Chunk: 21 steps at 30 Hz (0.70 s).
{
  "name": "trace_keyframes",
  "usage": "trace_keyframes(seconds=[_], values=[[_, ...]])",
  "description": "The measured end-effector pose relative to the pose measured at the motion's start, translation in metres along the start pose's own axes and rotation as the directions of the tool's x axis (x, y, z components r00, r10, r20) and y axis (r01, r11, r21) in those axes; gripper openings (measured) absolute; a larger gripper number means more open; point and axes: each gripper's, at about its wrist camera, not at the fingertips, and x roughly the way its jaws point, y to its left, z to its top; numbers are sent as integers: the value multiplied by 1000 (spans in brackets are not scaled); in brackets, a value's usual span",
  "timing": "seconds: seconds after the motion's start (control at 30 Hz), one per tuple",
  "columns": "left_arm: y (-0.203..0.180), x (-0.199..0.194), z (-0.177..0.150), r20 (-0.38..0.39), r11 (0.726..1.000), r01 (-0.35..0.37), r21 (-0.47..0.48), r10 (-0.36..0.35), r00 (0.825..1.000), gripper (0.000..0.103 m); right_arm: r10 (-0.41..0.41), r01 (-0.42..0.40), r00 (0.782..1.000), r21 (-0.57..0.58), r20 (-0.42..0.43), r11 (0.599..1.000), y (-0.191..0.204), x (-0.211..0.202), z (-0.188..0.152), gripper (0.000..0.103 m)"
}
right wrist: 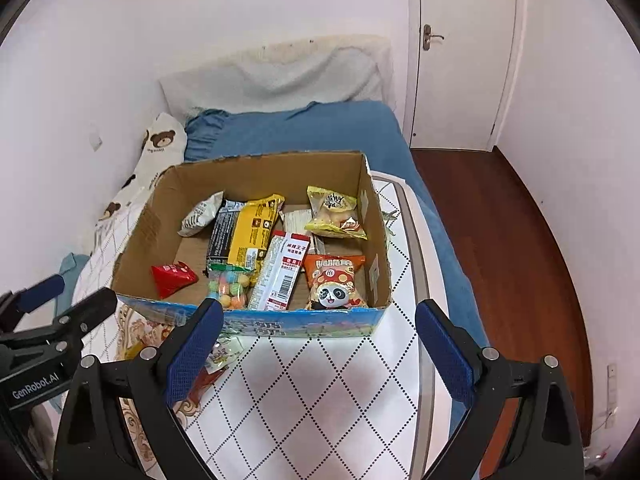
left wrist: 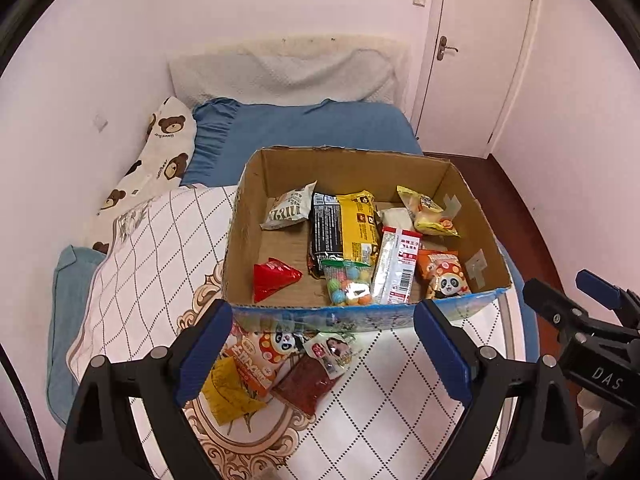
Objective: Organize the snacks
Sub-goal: 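Grasp the yellow snack bag with left tool while right tool grasps brown jerky packet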
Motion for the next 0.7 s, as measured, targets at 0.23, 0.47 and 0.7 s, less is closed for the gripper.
trace_keyframes(seconds=[0.23,0.47,0.7], values=[[16,8,-14,-24,999,-29,-38,28,999,93,101,-98,993,53,-57,994,-3,10,-17,99],[83,43,-64,-171,977,-170,-131,147,974,93,344,-321,899,127,-272,939,32,80,-72,80],[139,70,-107,-285,938,-308,-161,255,924,93,392,-325,841,232,-373,917,80,154,-109,68]])
